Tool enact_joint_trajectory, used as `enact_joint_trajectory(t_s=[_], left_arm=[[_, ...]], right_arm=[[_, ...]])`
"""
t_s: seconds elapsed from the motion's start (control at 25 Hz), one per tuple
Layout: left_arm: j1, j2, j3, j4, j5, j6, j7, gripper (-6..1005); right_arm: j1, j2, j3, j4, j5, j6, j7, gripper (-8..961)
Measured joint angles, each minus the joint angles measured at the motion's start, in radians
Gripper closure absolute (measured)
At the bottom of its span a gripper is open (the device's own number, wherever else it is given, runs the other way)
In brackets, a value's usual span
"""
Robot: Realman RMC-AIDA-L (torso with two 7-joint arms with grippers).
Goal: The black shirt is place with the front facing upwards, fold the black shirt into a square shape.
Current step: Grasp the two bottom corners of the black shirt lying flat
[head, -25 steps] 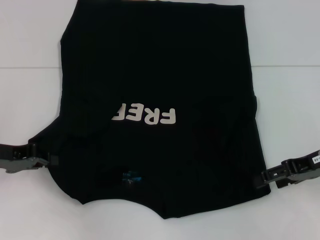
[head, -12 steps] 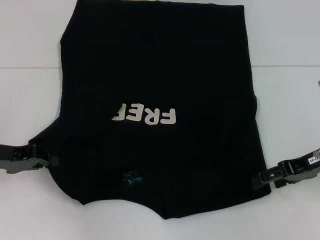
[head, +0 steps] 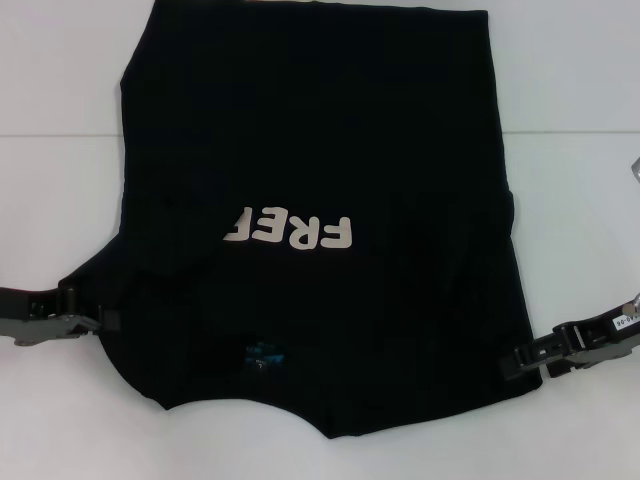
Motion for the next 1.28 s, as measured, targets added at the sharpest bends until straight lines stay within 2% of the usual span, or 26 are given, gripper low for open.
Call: enact_joint_trajectory(t_s=[0.76, 1.28], left_arm=[[0.002, 0.002, 0.000, -0.004, -0.006, 0.000, 0.009, 950], [0.002, 0.002, 0.000, -0.005, -0.006, 0.000, 0.009, 950]], right_arm=[[0.024, 0.005, -0.003, 0.024, 0.000, 0.000, -0.002, 85], [0.038, 0.017, -0.015, 0.034, 0.003, 0.003, -0.004, 95]])
